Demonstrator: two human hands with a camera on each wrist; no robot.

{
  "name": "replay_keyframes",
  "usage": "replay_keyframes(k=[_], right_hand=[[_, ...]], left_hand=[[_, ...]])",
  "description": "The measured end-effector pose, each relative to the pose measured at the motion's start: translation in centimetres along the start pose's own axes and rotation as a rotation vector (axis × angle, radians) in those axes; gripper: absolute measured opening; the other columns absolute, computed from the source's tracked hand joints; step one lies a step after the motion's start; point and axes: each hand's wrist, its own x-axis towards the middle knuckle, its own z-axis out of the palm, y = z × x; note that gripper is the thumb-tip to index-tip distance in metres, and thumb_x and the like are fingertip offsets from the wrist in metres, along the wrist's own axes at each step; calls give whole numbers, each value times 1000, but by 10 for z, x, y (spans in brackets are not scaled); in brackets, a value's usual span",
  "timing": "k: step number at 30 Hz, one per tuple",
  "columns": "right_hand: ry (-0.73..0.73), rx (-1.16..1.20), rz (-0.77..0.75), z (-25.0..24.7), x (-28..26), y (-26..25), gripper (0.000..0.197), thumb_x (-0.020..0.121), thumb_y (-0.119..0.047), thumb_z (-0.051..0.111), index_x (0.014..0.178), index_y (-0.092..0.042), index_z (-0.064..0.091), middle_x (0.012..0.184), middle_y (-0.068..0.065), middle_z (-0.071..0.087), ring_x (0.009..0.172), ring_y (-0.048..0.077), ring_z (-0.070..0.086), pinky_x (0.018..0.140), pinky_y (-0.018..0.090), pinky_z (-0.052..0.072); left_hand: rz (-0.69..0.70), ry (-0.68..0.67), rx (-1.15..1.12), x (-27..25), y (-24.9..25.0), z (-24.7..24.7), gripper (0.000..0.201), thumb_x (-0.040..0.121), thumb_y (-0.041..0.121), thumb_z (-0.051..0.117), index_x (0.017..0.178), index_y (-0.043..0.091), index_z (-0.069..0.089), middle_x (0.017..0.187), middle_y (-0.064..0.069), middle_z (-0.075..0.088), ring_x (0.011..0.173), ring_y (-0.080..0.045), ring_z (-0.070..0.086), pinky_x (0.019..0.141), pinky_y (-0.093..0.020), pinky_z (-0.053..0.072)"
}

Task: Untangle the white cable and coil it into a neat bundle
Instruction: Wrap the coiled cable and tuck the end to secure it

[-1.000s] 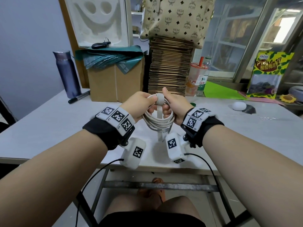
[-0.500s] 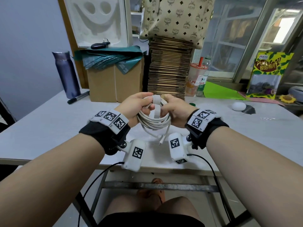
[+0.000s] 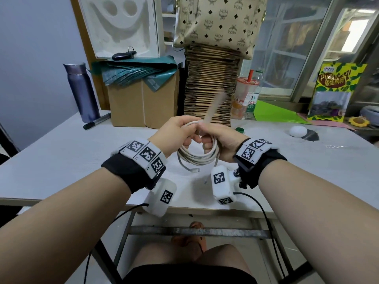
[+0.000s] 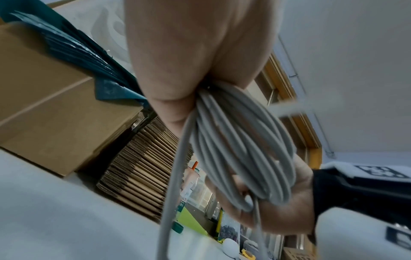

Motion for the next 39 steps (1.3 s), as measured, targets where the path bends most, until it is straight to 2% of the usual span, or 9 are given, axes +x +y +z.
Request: replay_keyframes(k=[3, 8, 11, 14, 19, 25, 32, 35, 39], right_hand=[[111, 29, 131, 5, 0, -7, 49, 87, -60, 50, 64, -16, 47, 43, -3, 34, 33, 8, 29, 34, 17, 29], [231, 26, 214, 4, 1, -12, 45, 91, -49, 50, 61, -15, 43, 37, -4, 31, 28, 9, 27, 31, 16, 26], [249, -10, 219, 2, 2, -14, 31, 89, -29, 51, 63, -14, 42, 37, -3, 30, 29, 10, 25, 31, 16, 25], [278, -29, 187, 4, 2, -13, 25, 86, -20, 49, 62, -14, 45, 40, 0, 32, 29, 10, 24, 31, 16, 25], [323, -89, 109, 8, 5, -12, 31, 88, -27, 48, 61, -11, 48, 43, 3, 33, 30, 11, 26, 32, 17, 26], [437, -335, 59, 10, 8, -13, 46, 87, -42, 50, 55, -10, 51, 34, 1, 42, 34, 20, 36, 43, 27, 32], [415, -504, 79, 16, 6, -15, 46, 91, -45, 45, 68, -7, 60, 46, 6, 49, 38, 18, 42, 46, 27, 35], [437, -600, 35, 18, 7, -14, 48, 94, -47, 39, 76, -8, 62, 57, 8, 53, 45, 21, 46, 47, 30, 38], [374, -670, -44, 20, 3, -14, 36, 99, -26, 30, 71, -13, 48, 63, 11, 48, 49, 24, 42, 48, 30, 36]], left_hand=[[26, 2, 158, 1, 1, 4, 23, 100, 13, 41, 118, 18, 54, 71, -5, 62, 47, -8, 41, 50, -21, 39], [99, 50, 267, 0, 0, 10, 24, 98, 15, 43, 115, 32, 44, 73, -5, 64, 51, -12, 46, 53, -24, 43], [78, 26, 227, 2, 1, 10, 24, 97, 16, 48, 117, 23, 58, 69, -2, 62, 47, -7, 45, 50, -19, 41], [47, -23, 213, 3, 1, 8, 15, 90, 20, 62, 104, 17, 66, 67, -2, 63, 44, -4, 45, 48, -16, 40], [-68, -25, 167, 6, -2, 5, 17, 86, 8, 66, 97, -5, 68, 69, -10, 63, 49, -12, 45, 50, -21, 38], [-80, -64, 56, 5, -4, 6, 16, 92, 21, 59, 97, 6, 65, 71, -7, 52, 47, -6, 41, 49, -22, 39], [-223, -91, -13, 7, -3, 7, 14, 95, 14, 55, 88, 4, 62, 76, -15, 57, 46, -8, 43, 48, -20, 39], [-267, -76, -120, 8, -3, 9, 12, 95, 10, 54, 99, 0, 58, 82, -17, 51, 40, -4, 40, 45, -16, 36], [-277, -109, -253, 7, -2, 11, 7, 96, 4, 50, 94, 8, 56, 73, -11, 54, 37, -1, 39, 40, -13, 36]])
